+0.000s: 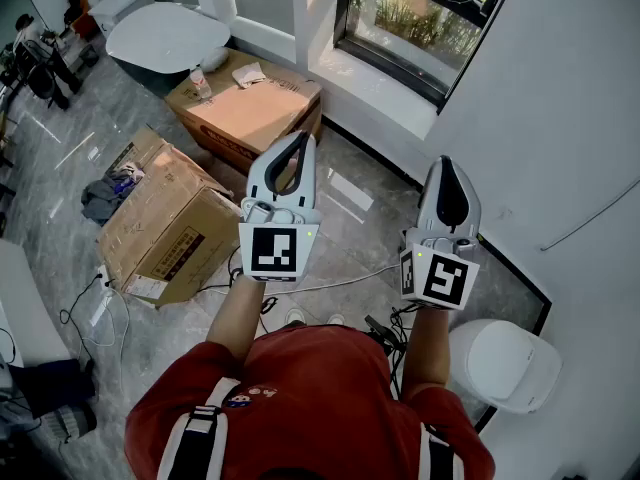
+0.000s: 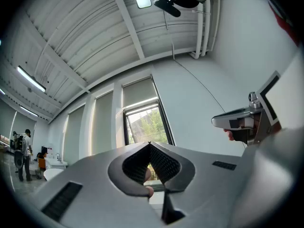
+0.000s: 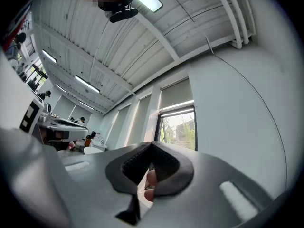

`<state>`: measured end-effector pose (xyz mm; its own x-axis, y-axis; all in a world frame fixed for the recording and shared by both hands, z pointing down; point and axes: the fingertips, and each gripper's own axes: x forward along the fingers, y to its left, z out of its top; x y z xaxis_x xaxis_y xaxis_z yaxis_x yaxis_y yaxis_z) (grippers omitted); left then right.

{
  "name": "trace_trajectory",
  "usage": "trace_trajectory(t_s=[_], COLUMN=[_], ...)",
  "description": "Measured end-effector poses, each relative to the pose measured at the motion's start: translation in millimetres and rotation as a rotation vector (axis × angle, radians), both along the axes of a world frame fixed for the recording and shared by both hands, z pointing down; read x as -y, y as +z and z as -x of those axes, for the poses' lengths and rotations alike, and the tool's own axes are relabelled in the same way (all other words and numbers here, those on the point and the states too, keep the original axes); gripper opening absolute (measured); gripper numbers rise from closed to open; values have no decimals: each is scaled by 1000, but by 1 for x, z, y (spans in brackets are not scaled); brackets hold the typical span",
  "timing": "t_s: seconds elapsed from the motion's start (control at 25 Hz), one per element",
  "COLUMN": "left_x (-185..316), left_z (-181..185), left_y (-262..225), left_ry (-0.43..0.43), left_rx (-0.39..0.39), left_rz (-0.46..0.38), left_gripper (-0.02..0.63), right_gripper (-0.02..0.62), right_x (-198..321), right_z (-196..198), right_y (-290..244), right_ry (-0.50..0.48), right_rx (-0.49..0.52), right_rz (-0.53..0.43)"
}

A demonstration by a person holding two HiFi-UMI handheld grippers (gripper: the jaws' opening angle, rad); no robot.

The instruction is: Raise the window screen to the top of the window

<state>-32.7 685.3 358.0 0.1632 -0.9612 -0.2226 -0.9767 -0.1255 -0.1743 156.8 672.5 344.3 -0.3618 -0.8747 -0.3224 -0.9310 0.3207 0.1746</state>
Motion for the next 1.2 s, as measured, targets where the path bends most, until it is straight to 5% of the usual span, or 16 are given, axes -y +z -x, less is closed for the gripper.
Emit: trace_trajectory(t_s=[0.44,0.68,1.2], left_x=[-7,-13,11], left_z=[-41,-70,-62], left_y=[14,34,24], left_ry=[41,5,-31], left_rx=[-36,26,-13], left_rz=[44,70,43], left_gripper=[6,6,6], right_gripper=[9,9,9], right_x=[-3,0,29], right_z=[-44,-88,-79], right_y=[27,52,32], right_ry=[-13,-7,-20], right_rx=[67,103,54], right_rz=[47,96,42])
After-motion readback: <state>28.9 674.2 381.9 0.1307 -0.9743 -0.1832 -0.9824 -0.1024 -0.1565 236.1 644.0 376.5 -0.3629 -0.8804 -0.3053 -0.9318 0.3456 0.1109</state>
